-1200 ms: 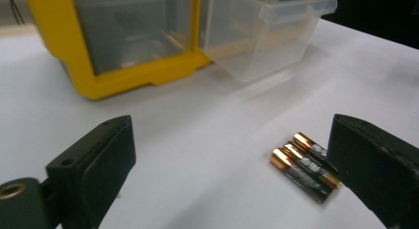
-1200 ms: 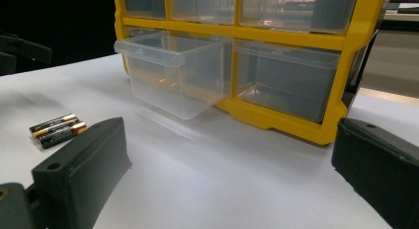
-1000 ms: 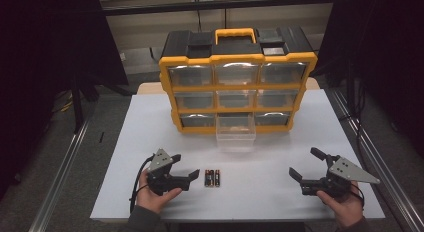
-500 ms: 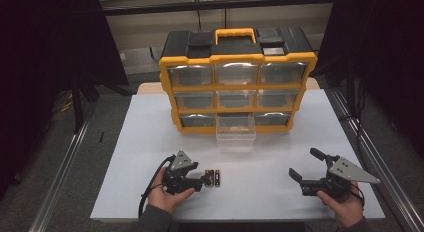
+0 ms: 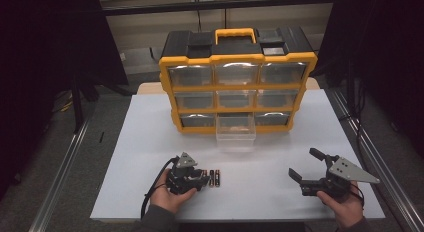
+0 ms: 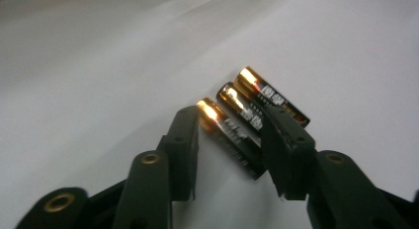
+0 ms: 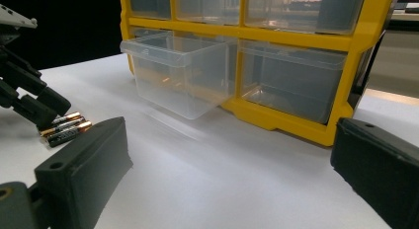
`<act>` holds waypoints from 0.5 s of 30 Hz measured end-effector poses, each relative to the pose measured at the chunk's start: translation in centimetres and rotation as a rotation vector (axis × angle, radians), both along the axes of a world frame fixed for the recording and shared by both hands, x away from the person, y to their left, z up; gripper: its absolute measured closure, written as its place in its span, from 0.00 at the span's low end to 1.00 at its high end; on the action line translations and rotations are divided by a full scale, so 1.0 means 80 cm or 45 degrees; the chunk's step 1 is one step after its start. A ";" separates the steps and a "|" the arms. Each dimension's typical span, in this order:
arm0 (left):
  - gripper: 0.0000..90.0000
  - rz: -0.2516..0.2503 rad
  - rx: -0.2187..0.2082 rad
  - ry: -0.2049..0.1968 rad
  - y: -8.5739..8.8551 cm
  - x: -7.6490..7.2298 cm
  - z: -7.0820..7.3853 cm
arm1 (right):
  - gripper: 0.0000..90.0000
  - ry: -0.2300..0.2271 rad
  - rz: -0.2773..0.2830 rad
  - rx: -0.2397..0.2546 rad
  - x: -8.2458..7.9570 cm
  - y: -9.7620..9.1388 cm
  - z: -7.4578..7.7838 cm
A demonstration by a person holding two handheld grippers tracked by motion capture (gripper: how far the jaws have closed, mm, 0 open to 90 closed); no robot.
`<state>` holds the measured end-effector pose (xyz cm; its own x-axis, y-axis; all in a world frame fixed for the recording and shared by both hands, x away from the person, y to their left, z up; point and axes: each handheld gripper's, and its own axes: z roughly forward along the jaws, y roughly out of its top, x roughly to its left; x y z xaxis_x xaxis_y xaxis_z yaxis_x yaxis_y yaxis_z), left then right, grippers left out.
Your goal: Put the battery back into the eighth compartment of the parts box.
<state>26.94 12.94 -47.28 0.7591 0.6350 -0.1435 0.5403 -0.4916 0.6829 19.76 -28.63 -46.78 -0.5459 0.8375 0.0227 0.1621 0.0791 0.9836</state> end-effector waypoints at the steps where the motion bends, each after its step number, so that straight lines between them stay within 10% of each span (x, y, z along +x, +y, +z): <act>1: 0.71 0.010 0.057 0.007 0.000 0.000 0.000 | 0.01 0.000 0.000 0.000 0.000 0.000 0.000; 3: 0.85 0.034 0.083 0.030 0.003 0.002 0.002 | 0.01 0.000 0.006 0.002 0.000 0.000 0.000; 15: 0.86 0.049 0.040 0.081 0.009 0.006 0.004 | 0.02 -0.011 0.004 0.007 -0.001 0.000 0.001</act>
<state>27.46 13.63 -46.92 0.7239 0.6686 -0.1702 0.6012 -0.4904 0.6309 19.71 -28.65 -46.70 -0.5485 0.8358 0.0222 0.1532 0.0743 0.9854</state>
